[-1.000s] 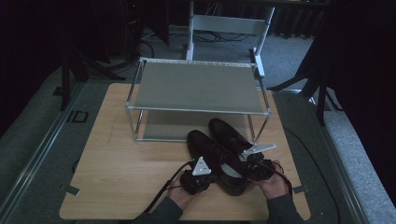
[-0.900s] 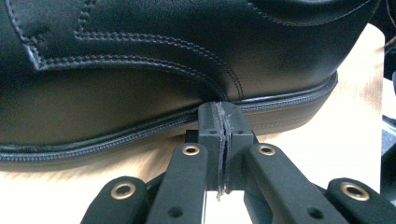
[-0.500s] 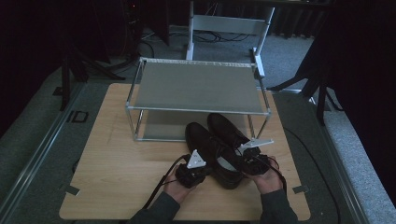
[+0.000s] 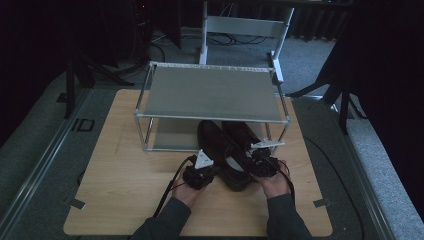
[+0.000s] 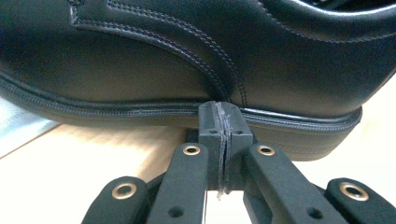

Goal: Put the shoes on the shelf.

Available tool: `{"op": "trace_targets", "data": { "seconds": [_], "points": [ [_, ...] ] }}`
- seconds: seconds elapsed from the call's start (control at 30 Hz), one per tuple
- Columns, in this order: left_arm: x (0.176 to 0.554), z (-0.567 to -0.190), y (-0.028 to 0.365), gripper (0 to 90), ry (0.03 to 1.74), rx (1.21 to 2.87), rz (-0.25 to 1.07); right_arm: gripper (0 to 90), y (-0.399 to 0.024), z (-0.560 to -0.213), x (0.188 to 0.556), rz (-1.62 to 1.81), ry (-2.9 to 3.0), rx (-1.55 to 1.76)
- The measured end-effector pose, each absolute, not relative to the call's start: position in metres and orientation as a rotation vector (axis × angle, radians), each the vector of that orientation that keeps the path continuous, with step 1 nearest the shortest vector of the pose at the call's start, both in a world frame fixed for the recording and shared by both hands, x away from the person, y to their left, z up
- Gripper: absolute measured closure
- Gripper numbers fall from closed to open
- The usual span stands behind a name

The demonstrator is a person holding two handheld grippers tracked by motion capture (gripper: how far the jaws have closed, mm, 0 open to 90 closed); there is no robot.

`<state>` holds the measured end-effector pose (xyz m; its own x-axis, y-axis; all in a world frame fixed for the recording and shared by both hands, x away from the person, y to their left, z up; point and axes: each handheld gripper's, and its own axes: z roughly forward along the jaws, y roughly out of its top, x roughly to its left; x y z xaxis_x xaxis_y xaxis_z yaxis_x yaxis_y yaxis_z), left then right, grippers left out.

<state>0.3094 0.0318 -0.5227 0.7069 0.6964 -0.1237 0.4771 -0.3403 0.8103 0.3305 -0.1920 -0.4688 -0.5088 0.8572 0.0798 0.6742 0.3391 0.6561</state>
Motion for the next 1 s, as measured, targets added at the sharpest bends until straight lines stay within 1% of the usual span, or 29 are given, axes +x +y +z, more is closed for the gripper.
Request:
{"op": "trace_targets", "data": {
  "seconds": [0.37,0.8,1.0],
  "points": [
    [0.325,-0.523,0.038,89.8,0.951,1.974,0.374,80.0,-0.177,-0.468,0.345,0.943,2.253,1.414],
    [0.34,-0.523,0.039,89.9,0.967,1.953,0.443,79.9,-0.165,-0.464,0.353,0.937,2.176,1.421],
    [0.346,-0.524,0.04,89.9,0.987,1.946,0.455,79.9,-0.162,-0.465,0.357,0.951,2.151,1.445]
  ]
}}
